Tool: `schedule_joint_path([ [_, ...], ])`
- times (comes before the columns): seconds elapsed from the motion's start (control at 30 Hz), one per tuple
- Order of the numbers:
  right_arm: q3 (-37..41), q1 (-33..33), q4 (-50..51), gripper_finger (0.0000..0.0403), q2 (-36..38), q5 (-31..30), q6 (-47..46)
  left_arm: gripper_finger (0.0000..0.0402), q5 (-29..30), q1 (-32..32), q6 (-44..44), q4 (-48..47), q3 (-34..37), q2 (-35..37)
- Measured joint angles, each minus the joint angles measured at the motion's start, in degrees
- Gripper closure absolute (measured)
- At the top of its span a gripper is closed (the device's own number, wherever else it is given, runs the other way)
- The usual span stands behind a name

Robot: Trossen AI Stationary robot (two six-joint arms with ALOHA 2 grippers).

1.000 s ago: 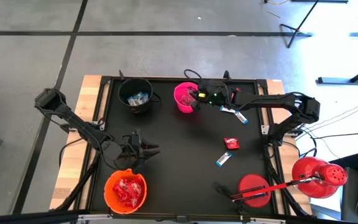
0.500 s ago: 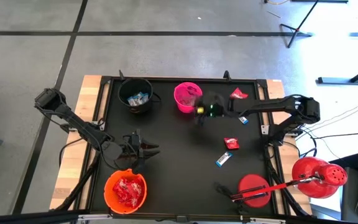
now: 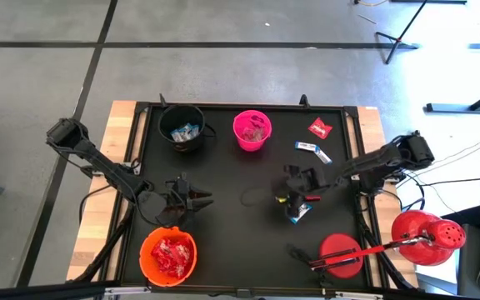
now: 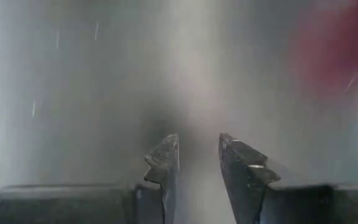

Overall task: Organize candy in baskets
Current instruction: Put the red candy into the orange bucket

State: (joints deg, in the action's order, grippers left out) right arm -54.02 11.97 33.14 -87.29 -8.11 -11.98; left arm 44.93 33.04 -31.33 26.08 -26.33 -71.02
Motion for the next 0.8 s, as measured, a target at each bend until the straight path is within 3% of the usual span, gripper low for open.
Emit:
schedule_joint_path([
  [0.23, 0.0, 8.7, 14.3, 0.0292, 0.0, -1.6, -10.6, 0.0286, 0.3, 0.0, 0.0, 0.0, 0.0, 0.0],
  [0.43, 0.1, 12.5, 27.7, 0.0292, 0.0, -12.0, -23.9, 0.0286, 0.7, 0.0, -0.2, 0.1, 0.0, 0.0],
  [0.8, 8.4, 12.4, 26.1, 0.0292, 0.3, -12.0, -31.5, 0.0286, 0.7, 0.0, -1.6, 0.1, 0.0, 0.0],
])
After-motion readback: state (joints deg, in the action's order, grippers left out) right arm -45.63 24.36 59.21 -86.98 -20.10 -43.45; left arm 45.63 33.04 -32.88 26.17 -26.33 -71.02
